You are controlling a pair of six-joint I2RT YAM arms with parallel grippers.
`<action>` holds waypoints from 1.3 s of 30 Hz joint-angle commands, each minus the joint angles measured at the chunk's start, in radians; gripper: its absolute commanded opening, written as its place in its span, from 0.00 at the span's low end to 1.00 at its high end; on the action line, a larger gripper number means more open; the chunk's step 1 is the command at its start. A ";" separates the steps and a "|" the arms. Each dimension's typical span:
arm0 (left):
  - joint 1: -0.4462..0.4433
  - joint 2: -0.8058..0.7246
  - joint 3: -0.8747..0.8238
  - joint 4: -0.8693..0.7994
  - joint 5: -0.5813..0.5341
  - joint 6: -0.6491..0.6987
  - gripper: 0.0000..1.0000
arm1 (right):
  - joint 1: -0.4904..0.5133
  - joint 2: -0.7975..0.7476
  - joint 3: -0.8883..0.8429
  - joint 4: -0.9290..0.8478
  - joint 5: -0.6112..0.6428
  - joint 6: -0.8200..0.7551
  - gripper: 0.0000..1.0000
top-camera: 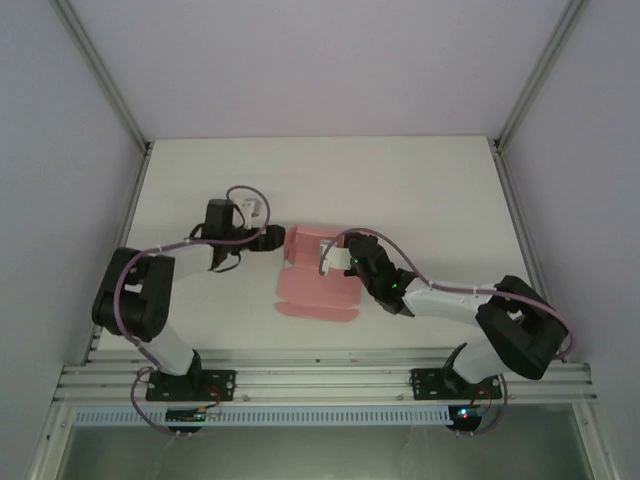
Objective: Assemble paper box
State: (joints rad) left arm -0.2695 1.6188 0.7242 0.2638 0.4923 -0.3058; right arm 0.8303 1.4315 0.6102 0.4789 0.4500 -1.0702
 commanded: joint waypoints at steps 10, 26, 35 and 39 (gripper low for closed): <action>-0.127 -0.136 -0.146 0.075 -0.060 0.088 0.82 | 0.015 0.034 -0.021 0.041 0.058 0.041 0.00; -0.158 -0.146 -0.094 0.042 0.060 0.198 0.64 | 0.015 0.051 -0.017 0.031 0.028 0.041 0.00; -0.195 -0.051 -0.038 -0.004 -0.054 0.223 0.61 | 0.015 0.052 -0.023 0.044 0.034 0.038 0.00; -0.195 -0.044 -0.050 0.020 -0.110 0.212 0.62 | 0.015 0.041 -0.023 0.021 0.012 0.039 0.00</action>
State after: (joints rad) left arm -0.4599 1.5528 0.6651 0.2909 0.4538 -0.1051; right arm 0.8383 1.4830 0.5915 0.4988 0.4843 -1.0550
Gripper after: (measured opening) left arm 0.621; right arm 0.057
